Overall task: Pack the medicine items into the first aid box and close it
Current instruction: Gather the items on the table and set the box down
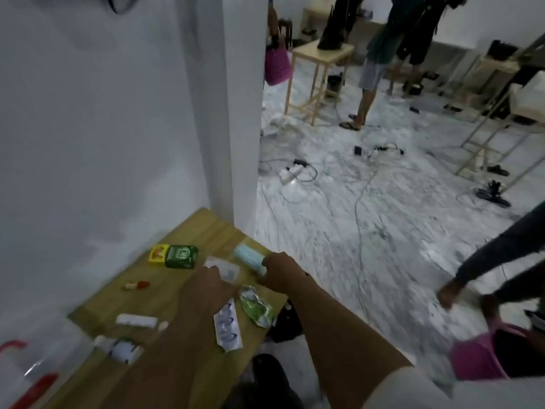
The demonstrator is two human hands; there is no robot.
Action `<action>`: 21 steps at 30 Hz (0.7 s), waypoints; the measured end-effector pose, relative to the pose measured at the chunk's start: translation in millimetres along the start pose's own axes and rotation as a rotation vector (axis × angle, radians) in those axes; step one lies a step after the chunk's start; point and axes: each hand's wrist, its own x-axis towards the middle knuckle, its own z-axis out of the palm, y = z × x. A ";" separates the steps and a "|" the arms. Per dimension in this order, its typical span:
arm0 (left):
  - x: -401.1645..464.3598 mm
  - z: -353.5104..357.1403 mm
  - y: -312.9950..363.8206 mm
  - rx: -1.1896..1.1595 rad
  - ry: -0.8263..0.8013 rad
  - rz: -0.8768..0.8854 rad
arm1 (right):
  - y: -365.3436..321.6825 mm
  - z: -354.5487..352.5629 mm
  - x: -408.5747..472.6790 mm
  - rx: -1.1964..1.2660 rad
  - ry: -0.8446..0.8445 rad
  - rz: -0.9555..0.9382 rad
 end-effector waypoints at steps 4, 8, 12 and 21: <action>-3.8 43.6 -8.2 0.019 -0.185 -0.070 | 21.4 51.1 7.6 0.070 -0.117 0.129; 1.0 67.5 -4.3 0.111 -0.257 -0.164 | 18.6 96.6 16.5 0.155 -0.073 0.222; 0.4 87.9 -8.8 0.123 -0.262 -0.197 | 9.2 121.3 20.3 0.184 -0.011 0.293; 5.2 101.9 -19.1 0.027 -0.208 -0.351 | 13.5 127.6 29.4 0.312 0.015 0.312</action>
